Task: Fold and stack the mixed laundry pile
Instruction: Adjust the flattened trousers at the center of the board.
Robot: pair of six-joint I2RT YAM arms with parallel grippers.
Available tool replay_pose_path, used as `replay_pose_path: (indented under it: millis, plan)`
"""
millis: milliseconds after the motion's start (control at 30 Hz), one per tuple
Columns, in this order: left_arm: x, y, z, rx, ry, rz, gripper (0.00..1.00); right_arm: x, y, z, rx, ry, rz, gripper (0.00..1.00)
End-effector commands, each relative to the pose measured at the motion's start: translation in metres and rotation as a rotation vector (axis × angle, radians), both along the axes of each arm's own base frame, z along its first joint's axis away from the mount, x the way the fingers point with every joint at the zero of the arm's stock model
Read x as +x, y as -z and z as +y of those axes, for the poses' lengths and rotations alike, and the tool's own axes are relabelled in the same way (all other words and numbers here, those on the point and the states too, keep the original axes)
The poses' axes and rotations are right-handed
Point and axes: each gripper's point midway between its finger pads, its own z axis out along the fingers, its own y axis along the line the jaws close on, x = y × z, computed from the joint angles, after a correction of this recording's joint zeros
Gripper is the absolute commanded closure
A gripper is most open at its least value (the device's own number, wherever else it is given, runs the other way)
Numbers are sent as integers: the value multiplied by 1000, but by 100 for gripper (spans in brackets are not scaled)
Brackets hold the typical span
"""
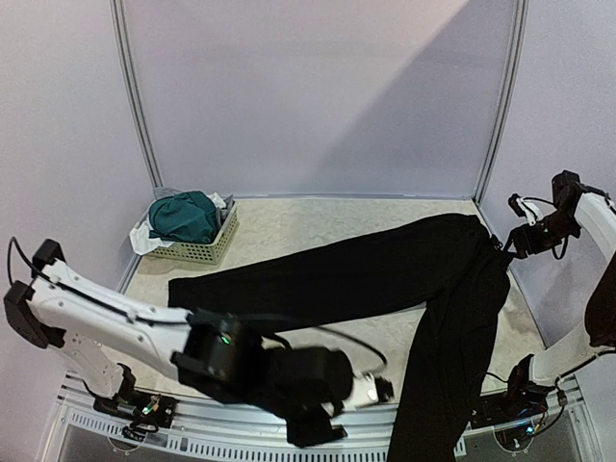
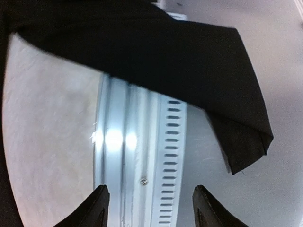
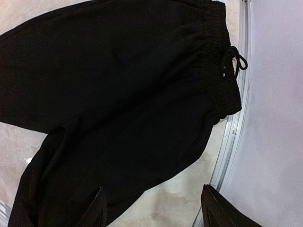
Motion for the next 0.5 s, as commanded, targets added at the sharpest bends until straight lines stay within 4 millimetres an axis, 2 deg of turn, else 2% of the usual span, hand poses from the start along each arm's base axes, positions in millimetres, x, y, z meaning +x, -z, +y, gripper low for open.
replay_pose_path:
  millis: [0, 67, 167, 300, 433, 467]
  plan:
    - [-64, 32, -21, 128, 263, -176, 39, -12, -23, 12, 12, -19, -84, 31]
    - [-77, 41, -36, 134, 292, -210, 40, -15, -22, 15, 29, -11, -85, 31]
    - [-85, 42, -62, 68, 282, -231, 40, -17, -20, 18, 48, 0, -85, 32]
    - [-127, 62, -90, 84, 363, -230, 40, -19, -20, 17, 49, 17, -76, 32]
    - [-141, 80, -106, 155, 379, -249, 37, -21, -28, 14, 32, 28, -70, 32]
    - [-143, 79, -112, 154, 372, -241, 37, -22, -32, 15, 31, 29, -72, 32]
